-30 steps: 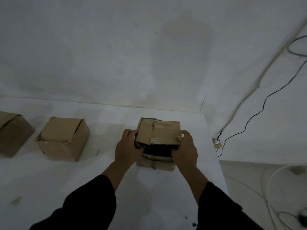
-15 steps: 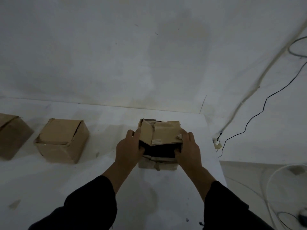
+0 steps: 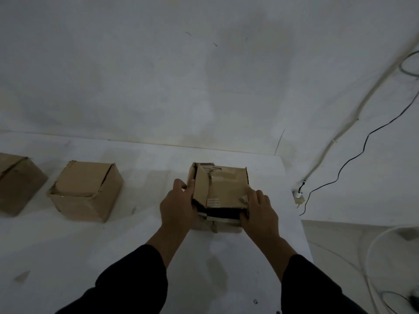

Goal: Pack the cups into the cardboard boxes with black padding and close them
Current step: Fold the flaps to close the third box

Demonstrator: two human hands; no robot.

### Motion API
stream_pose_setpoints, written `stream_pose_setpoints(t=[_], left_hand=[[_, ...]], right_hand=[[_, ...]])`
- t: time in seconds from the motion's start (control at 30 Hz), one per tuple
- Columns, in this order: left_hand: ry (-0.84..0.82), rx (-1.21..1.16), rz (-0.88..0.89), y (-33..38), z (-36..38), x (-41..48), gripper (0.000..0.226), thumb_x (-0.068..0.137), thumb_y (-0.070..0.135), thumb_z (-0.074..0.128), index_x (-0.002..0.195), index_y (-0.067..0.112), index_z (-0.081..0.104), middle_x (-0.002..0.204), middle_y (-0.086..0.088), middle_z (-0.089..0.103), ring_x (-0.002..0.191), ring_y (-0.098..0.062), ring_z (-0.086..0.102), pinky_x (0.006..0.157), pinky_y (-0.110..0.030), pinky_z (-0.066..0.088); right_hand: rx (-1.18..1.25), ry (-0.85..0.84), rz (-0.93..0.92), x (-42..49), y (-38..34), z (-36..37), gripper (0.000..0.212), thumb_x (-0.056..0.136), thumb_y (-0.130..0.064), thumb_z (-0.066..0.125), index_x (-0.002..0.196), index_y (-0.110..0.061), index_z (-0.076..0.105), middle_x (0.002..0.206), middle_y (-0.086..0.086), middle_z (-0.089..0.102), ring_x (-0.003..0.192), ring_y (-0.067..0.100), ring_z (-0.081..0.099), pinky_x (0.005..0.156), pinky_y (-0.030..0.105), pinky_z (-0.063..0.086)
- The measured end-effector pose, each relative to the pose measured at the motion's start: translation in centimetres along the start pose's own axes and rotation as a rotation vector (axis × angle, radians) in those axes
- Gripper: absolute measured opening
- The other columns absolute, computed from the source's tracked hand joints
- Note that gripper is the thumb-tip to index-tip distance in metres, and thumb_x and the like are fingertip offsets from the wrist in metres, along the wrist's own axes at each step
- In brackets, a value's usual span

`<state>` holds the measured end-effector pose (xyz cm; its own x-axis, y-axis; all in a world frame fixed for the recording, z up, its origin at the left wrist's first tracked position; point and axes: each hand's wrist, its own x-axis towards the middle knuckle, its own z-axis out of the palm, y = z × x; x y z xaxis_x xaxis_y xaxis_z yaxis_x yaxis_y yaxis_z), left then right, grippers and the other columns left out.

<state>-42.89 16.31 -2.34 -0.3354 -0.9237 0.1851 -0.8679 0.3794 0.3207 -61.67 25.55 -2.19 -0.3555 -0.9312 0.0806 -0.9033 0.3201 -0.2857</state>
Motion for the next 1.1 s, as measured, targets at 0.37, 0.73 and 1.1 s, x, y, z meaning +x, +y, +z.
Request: stream_pose_setpoints(t=[0.37, 0.73, 1.1], left_hand=[[-0.226, -0.071, -0.058, -0.3, -1.4, 0.7, 0.062, 0.076, 0.024, 0.061, 0.136, 0.026, 0.043, 0.128, -0.002, 0.041, 0.107, -0.023, 0.049, 0.069, -0.029, 0.044], [-0.235, -0.269, 0.047, -2.9, -1.2, 1.0, 0.036, 0.096, 0.016, 0.045, 0.129, 0.026, 0.056, 0.122, -0.003, 0.050, 0.104, -0.023, 0.054, 0.078, -0.031, 0.046], [-0.127, -0.075, -0.023, -1.6, -0.8, 0.3, 0.030, 0.095, 0.031, 0.043, 0.118, 0.034, 0.063, 0.120, 0.005, 0.053, 0.101, -0.019, 0.050, 0.071, -0.030, 0.045]], right_hand=[[-0.037, -0.175, -0.006, 0.2, 1.0, -0.1, 0.059, 0.088, -0.037, 0.047, 0.141, -0.021, 0.028, 0.119, 0.002, 0.047, 0.105, 0.023, 0.048, 0.066, 0.029, 0.042], [0.295, -0.218, 0.080, 2.0, 1.3, -1.7, 0.025, 0.096, -0.046, 0.040, 0.104, -0.021, 0.041, 0.107, 0.003, 0.046, 0.093, 0.025, 0.055, 0.074, 0.032, 0.041], [0.736, -0.161, 0.279, 3.3, 1.3, -0.6, 0.052, 0.084, -0.017, 0.065, 0.122, -0.036, 0.035, 0.111, 0.001, 0.054, 0.088, 0.029, 0.063, 0.076, 0.054, 0.055]])
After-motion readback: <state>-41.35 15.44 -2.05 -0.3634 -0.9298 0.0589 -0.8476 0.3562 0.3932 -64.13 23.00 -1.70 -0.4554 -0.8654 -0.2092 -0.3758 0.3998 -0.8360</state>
